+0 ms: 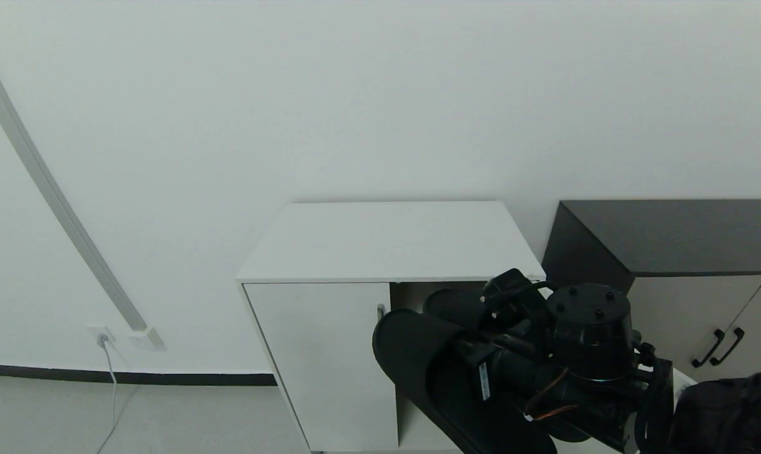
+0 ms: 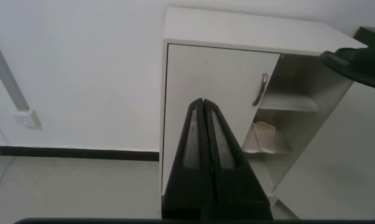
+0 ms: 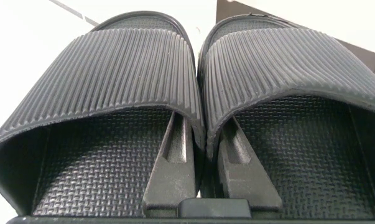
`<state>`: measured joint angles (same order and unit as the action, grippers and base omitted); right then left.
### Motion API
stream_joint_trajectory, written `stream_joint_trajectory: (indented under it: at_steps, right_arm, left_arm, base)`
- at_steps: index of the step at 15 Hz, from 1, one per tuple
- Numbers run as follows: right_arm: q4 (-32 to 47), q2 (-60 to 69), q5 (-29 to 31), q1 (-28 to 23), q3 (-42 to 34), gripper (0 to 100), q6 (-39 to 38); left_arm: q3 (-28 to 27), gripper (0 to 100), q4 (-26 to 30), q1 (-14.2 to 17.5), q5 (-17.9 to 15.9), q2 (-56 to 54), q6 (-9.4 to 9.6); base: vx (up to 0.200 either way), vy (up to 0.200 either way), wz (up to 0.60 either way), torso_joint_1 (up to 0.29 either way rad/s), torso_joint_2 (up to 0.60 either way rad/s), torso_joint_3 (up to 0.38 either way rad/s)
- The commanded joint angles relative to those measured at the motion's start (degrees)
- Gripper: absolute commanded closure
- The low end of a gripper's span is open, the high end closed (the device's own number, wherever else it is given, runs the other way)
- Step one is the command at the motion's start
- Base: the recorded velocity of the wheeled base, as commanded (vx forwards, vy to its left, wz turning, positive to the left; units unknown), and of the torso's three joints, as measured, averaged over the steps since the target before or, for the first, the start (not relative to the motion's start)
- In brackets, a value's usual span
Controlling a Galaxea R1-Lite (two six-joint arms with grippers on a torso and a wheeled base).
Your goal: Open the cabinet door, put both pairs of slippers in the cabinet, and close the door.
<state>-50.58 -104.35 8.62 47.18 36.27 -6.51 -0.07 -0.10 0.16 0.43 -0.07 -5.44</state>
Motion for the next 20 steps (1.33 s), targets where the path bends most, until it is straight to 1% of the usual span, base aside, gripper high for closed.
stream_joint_trajectory:
  at_steps: [1,5,13,17,20]
  right_arm:
    - [-0.05,-0.15,-0.01,0.02,-0.06,100,0.09]
    - [-0.05,-0.15,-0.09,0.20,-0.58,100,0.62]
    - [-0.13,-0.15,-0.09,0.11,-0.58,100,0.53]
    - [-2.16,-0.15,-0.01,0.02,-1.29,100,0.62]
    - [-2.16,-0.15,-0.09,-0.07,-1.37,100,0.62]
  left_arm:
    - [0.07,100,0.01,0.02,0.01,0.07,-0.01]
    - [-0.01,100,0.01,0.02,0.01,0.07,-0.01]
    - [-0.01,100,0.01,0.02,0.01,0.07,-0.01]
    - [-0.01,100,0.01,0.02,0.01,0.07,-0.10]
    - [-0.01,100,0.01,0.02,0.01,0.07,-0.01]
  base:
    - [0.000,0.000,0.00,-0.159,0.39,0.217]
    - [0.000,0.000,0.00,-0.192,0.44,0.248]
    - [0.000,0.000,0.00,-0.218,0.54,0.319]
    - [0.000,0.000,0.00,-0.187,0.51,0.319]
    - [0.000,0.000,0.00,-0.172,0.49,0.326]
